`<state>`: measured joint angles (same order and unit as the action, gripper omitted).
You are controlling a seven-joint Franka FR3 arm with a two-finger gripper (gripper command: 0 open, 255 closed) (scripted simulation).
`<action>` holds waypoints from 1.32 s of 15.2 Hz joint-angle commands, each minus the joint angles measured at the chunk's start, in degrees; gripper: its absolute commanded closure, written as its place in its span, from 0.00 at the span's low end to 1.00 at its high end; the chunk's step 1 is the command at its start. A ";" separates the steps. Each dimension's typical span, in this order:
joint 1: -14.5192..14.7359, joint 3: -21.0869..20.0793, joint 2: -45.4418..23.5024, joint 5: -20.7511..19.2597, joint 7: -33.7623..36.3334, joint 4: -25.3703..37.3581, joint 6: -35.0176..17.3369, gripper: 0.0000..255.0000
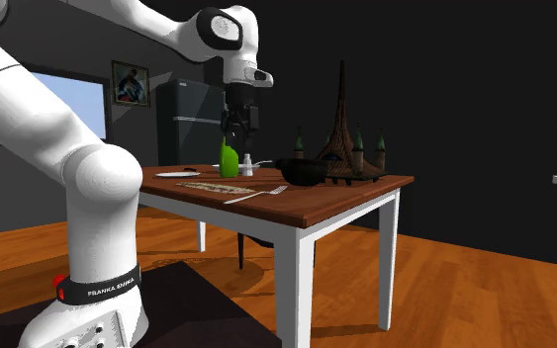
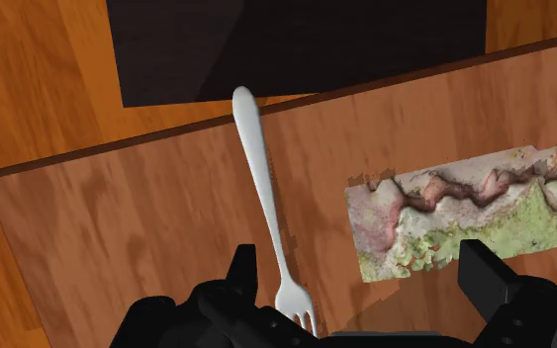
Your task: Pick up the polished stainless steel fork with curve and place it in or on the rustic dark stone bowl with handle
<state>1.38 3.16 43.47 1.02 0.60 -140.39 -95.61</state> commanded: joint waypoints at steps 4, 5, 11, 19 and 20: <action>-0.57 0.32 -3.79 -0.73 0.10 -1.99 -7.08 0.00; -0.76 0.44 -5.23 -0.96 0.14 -2.48 -9.45 0.00; -1.79 1.21 -14.71 -2.18 0.52 -3.55 -22.46 0.00; -1.72 1.37 -17.36 -2.12 0.43 -7.48 -29.05 0.00; -1.72 1.37 -17.36 -2.12 0.43 -7.49 -29.05 0.00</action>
<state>-0.32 4.49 26.23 -1.08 1.09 -147.61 -124.25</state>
